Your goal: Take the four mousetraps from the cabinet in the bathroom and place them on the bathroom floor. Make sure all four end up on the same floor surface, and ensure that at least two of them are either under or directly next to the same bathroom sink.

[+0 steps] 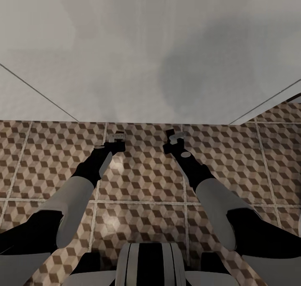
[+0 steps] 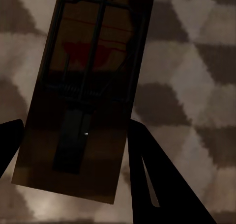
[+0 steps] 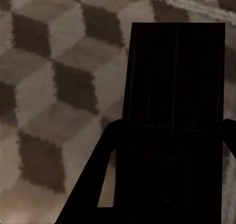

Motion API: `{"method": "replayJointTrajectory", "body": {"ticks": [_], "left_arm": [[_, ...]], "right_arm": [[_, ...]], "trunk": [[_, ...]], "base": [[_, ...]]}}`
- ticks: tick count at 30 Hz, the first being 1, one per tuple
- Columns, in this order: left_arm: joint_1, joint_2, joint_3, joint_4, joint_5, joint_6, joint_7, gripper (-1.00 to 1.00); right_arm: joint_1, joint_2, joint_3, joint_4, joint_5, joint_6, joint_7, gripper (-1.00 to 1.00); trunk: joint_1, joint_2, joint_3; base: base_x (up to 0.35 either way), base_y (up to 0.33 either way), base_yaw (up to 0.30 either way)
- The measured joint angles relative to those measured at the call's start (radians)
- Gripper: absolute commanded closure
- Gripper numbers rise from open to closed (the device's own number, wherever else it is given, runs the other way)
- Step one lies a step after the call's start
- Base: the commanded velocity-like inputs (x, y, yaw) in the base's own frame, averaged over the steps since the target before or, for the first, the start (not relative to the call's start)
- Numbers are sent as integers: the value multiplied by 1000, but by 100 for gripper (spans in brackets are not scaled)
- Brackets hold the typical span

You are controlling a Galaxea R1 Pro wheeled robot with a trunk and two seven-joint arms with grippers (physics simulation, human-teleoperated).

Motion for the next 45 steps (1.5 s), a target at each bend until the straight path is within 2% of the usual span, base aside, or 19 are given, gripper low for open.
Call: {"method": "replayJointTrajectory", "body": {"ticks": [9,11,17,29,45], "left_arm": [[1,0,0,-4,-1,0,0,100],[1,0,0,-5,-1,0,-1,100],[1,0,0,-6,0,0,-1,100],[1,0,0,-7,-1,0,-2,100],[1,0,0,-69,0,1,-1,100]], "right_arm": [[0,0,39,-2,-1,0,0,100],[0,0,41,-3,-1,0,0,100],[0,0,43,-4,-2,0,0,100],[0,0,43,-5,-1,0,0,100],[0,0,42,-5,-1,0,0,100]], "trunk": [[0,0,0],[0,0,0],[3,-1,-23],[6,-3,-23],[6,-3,-23]], "base": [[0,0,0],[0,0,0],[0,0,0],[0,0,0],[0,0,0]]}}
